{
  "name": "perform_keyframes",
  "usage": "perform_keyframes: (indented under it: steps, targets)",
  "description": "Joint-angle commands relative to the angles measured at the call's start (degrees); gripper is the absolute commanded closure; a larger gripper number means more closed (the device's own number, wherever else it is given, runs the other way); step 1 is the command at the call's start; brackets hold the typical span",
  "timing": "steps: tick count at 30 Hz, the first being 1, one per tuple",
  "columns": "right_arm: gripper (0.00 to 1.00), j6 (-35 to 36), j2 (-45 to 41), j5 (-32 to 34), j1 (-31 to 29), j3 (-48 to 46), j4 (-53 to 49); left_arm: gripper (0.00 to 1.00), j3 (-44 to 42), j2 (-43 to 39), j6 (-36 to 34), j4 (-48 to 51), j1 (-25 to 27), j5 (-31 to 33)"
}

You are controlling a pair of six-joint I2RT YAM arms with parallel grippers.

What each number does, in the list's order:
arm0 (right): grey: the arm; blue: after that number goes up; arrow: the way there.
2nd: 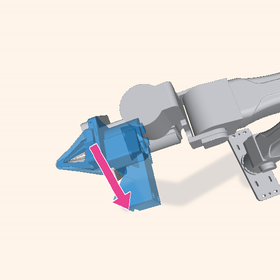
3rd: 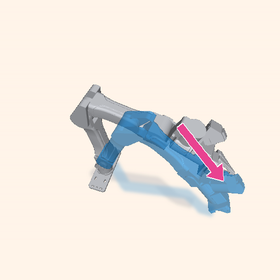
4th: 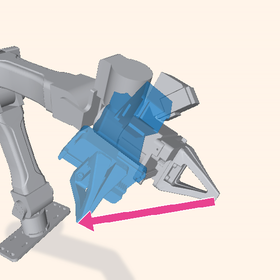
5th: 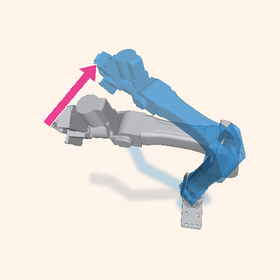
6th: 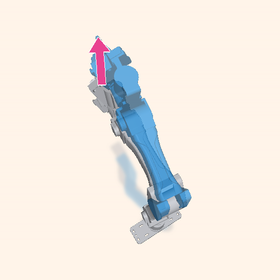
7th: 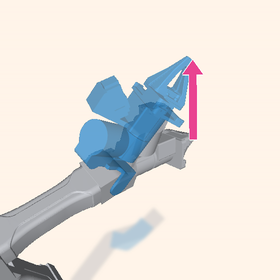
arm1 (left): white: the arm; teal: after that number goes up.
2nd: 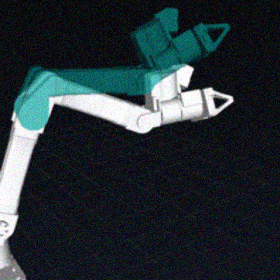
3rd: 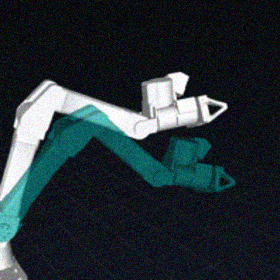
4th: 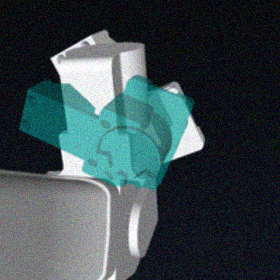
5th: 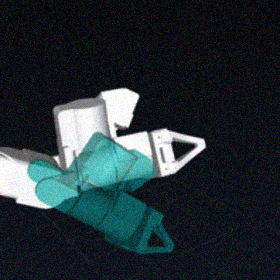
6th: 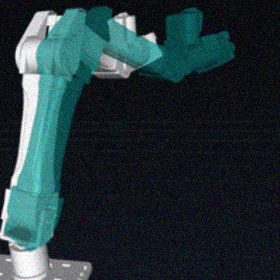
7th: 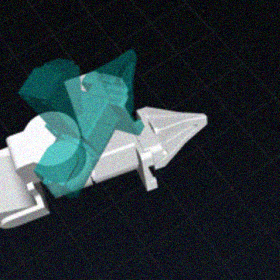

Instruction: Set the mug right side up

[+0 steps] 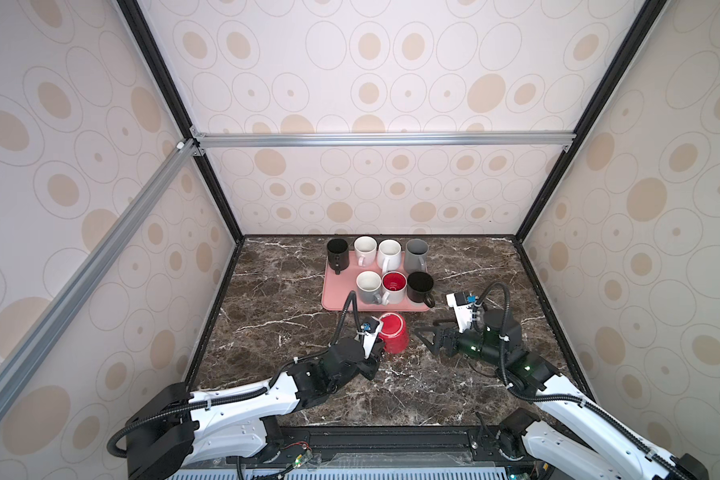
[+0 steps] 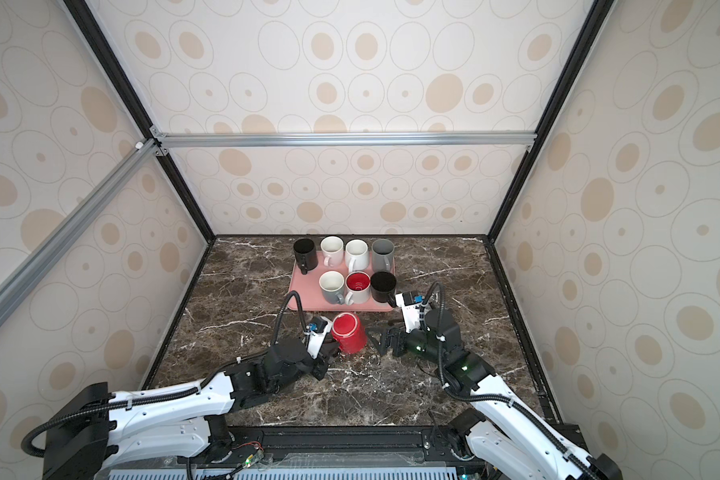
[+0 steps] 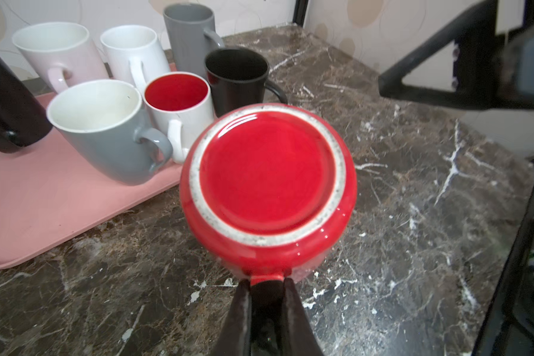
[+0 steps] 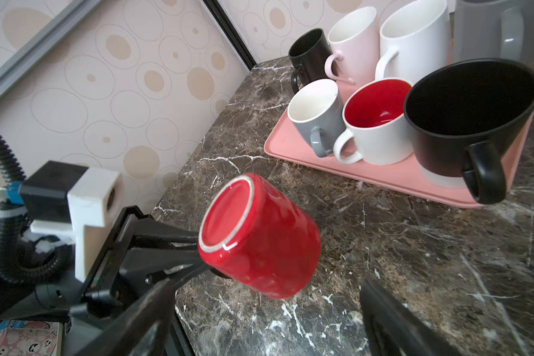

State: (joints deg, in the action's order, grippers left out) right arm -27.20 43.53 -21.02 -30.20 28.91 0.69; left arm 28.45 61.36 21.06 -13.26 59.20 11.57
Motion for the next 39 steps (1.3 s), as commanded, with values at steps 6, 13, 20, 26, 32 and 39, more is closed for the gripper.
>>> perform_keyframes:
  steps: [6,13,20,26,32,39]
  targets:
    - [0.04,-4.1,-6.6,-2.3,0.3,-5.6,15.0,1.0,1.6,-10.1,3.1,-15.0,-6.5,-3.3]
    - [0.05,-14.1,3.1,-8.9,0.0,-5.4,32.9,1.0,1.0,-8.6,6.3,-34.6,-9.4,-8.2]
    - [0.07,-17.5,10.9,-10.1,-2.4,-2.9,46.5,1.0,1.6,-3.9,7.9,-53.6,-9.4,-11.5]
    - [0.1,-16.1,14.9,-9.8,-5.9,2.3,49.9,1.0,1.2,1.6,12.0,-66.5,-9.4,-12.7]
    - [0.14,-17.9,20.4,-10.8,-7.1,6.3,56.0,1.0,2.0,4.6,15.3,-73.1,-9.4,-14.2]
    - [0.21,-19.1,25.4,-12.6,-8.2,10.9,60.3,1.0,1.6,4.8,17.1,-74.3,-9.5,-14.8]
